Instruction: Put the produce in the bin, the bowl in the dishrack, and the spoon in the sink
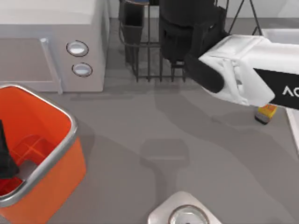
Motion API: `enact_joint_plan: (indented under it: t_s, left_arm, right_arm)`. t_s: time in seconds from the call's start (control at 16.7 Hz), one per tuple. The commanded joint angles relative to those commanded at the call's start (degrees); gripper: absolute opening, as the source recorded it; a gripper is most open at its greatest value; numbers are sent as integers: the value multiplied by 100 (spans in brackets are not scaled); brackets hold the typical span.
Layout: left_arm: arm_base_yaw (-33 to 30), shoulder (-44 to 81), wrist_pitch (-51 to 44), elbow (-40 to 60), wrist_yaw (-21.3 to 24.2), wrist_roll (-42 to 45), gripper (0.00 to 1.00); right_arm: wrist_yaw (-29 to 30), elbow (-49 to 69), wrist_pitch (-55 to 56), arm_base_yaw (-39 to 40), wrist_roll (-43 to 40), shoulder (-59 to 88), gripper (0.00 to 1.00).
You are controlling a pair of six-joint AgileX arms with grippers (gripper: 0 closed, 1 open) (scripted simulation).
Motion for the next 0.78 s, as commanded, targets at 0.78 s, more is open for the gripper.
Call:
enact_joint_plan:
  t_s: [0.78]
  left_arm:
    - [0, 0, 0, 0, 0, 0, 100]
  right_arm:
    - [-789, -239, 1203, -780, -4, 990, 23]
